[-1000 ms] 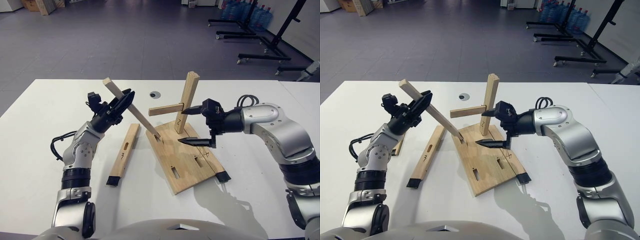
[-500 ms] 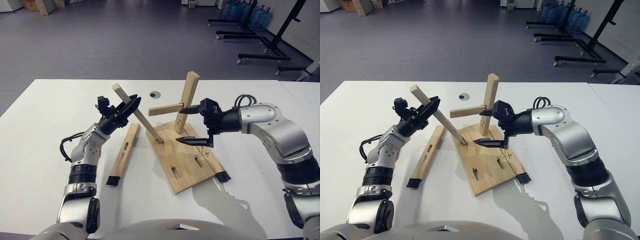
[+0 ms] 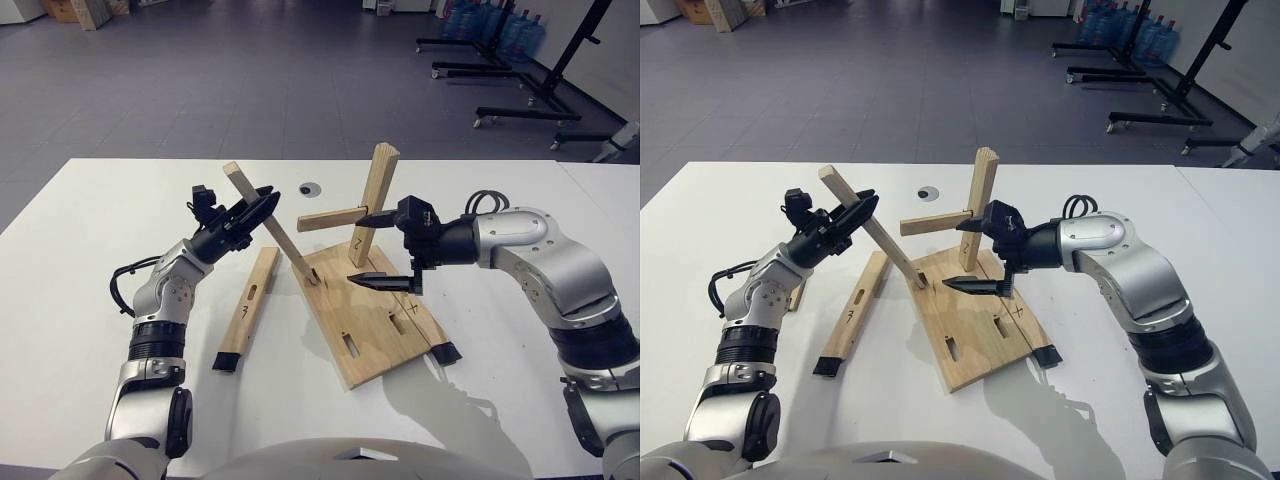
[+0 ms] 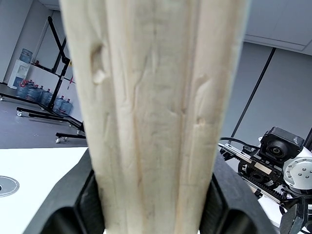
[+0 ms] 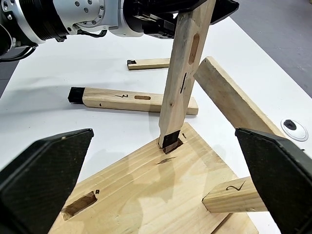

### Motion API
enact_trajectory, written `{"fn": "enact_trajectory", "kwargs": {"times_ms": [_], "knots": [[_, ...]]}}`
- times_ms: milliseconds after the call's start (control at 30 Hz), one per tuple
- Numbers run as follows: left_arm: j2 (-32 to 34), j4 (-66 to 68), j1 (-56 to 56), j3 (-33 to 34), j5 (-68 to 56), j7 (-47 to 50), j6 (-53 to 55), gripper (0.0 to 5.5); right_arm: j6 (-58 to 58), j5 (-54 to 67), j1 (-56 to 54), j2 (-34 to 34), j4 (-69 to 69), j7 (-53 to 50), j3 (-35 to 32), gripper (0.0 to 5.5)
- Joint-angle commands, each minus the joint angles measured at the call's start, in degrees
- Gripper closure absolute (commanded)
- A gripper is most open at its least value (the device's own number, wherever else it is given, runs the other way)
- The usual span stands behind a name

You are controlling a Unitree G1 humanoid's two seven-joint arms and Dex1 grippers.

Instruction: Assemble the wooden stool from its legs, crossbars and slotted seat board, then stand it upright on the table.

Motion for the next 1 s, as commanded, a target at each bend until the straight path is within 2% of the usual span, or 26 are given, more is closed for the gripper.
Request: {"fn": "enact_trajectory", "kwargs": {"times_ms": [33,500,1000], "knots": [[-1.0,0.6,-1.8,-0.5,1.1,0.3,-0.5,3.46,0.3,0.3,-0.7,0.1,-0.5,-0.4,0.4,0.14],[-0.4,3.2,-2.8,-0.5,3.5,-1.0,-1.7,3.46,0.6,1.1,-0.4,0.4,-1.2,-1.3,0.7,0.14],[0.2,-1.3,-1.5,-0.7,3.9,-0.5,-0.5,3.46,0.5,1.2,-0.2,0.5,-1.3,-1.6,0.9,0.14]]}}
